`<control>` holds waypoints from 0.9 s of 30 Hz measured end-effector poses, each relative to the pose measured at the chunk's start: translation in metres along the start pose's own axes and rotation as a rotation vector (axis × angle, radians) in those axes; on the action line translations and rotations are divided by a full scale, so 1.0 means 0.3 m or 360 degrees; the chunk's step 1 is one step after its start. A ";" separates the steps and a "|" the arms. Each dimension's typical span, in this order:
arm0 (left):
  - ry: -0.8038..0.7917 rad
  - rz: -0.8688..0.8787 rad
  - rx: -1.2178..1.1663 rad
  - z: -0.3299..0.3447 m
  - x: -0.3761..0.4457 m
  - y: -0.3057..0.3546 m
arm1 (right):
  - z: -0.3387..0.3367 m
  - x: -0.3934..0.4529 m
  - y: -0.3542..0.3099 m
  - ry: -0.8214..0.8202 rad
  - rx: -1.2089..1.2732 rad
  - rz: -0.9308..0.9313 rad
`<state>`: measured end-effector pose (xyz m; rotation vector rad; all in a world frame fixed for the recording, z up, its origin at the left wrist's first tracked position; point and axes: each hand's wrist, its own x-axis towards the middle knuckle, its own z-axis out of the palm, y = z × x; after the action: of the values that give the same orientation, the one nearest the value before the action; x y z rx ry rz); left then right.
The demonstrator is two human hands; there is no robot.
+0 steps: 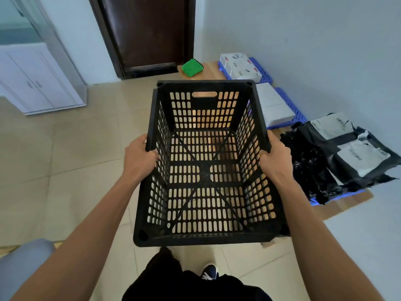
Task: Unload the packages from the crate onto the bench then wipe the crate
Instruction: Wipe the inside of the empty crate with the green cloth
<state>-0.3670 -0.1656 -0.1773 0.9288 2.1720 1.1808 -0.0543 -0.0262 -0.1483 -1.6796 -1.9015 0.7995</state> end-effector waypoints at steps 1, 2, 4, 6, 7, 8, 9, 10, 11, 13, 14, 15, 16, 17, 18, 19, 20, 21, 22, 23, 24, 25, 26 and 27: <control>-0.0026 0.0008 -0.0004 0.013 0.053 0.005 | 0.012 0.048 -0.006 0.0001 -0.0026 0.0005; -0.0052 0.0024 -0.0011 0.025 0.108 0.011 | 0.022 0.097 -0.013 0.0004 -0.0052 0.0004; -0.0128 0.0072 -0.0014 0.047 0.215 0.021 | 0.038 0.194 -0.022 0.0001 -0.0090 0.0029; -0.0196 0.0098 -0.0035 0.070 0.313 0.033 | 0.047 0.285 -0.036 0.0005 -0.0111 0.0055; -0.0221 0.0110 -0.0037 0.081 0.358 0.040 | 0.049 0.327 -0.042 0.0013 -0.0135 0.0066; -0.0239 0.0122 -0.0034 0.093 0.403 0.050 | 0.052 0.367 -0.047 0.0030 -0.0163 0.0074; -0.0252 0.0136 -0.0029 0.107 0.444 0.062 | 0.054 0.403 -0.051 0.0049 -0.0185 0.0077; -0.0268 0.0142 -0.0026 0.123 0.482 0.074 | 0.058 0.435 -0.054 0.0067 -0.0202 0.0078; -0.0291 0.0141 -0.0023 0.139 0.516 0.085 | 0.062 0.464 -0.056 0.0081 -0.0214 0.0088; -0.0331 0.0156 -0.0010 0.167 0.578 0.106 | 0.071 0.518 -0.061 0.0106 -0.0218 0.0116; -0.0341 0.0172 0.0002 0.182 0.607 0.115 | 0.076 0.543 -0.060 0.0122 -0.0217 0.0125; -0.0342 0.0187 0.0013 0.197 0.636 0.126 | 0.082 0.569 -0.055 0.0141 -0.0210 0.0133; -0.0331 0.0200 0.0023 0.213 0.667 0.137 | 0.085 0.598 -0.049 0.0156 -0.0203 0.0144; -0.0312 0.0211 0.0035 0.231 0.699 0.153 | 0.086 0.629 -0.042 0.0157 -0.0197 0.0154; -0.0294 0.0217 0.0043 0.249 0.731 0.169 | 0.085 0.663 -0.035 0.0145 -0.0196 0.0163; -0.0279 0.0215 0.0043 0.269 0.763 0.185 | 0.083 0.703 -0.029 0.0127 -0.0203 0.0172; -0.0261 0.0210 0.0043 0.288 0.791 0.199 | 0.082 0.746 -0.025 0.0111 -0.0216 0.0186; -0.0244 0.0209 0.0046 0.305 0.814 0.213 | 0.081 0.786 -0.022 0.0094 -0.0225 0.0200; -0.0228 0.0215 0.0047 0.322 0.835 0.227 | 0.077 0.825 -0.020 0.0082 -0.0225 0.0195; -0.0212 0.0226 0.0044 0.339 0.854 0.239 | 0.074 0.863 -0.018 0.0075 -0.0217 0.0172; -0.0198 0.0237 0.0039 0.355 0.872 0.251 | 0.070 0.899 -0.015 0.0073 -0.0208 0.0144; -0.0185 0.0240 0.0035 0.369 0.889 0.261 | 0.067 0.935 -0.012 0.0077 -0.0197 0.0120; -0.0166 0.0233 0.0027 0.382 0.906 0.269 | 0.065 0.971 -0.008 0.0083 -0.0182 0.0095; -0.0144 0.0226 0.0018 0.393 0.921 0.275 | 0.065 1.006 -0.006 0.0084 -0.0169 0.0070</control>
<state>-0.4369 0.1377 -0.1932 1.1351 2.0723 1.1686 -0.1095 0.2704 -0.1692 -1.7933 -1.9069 0.6743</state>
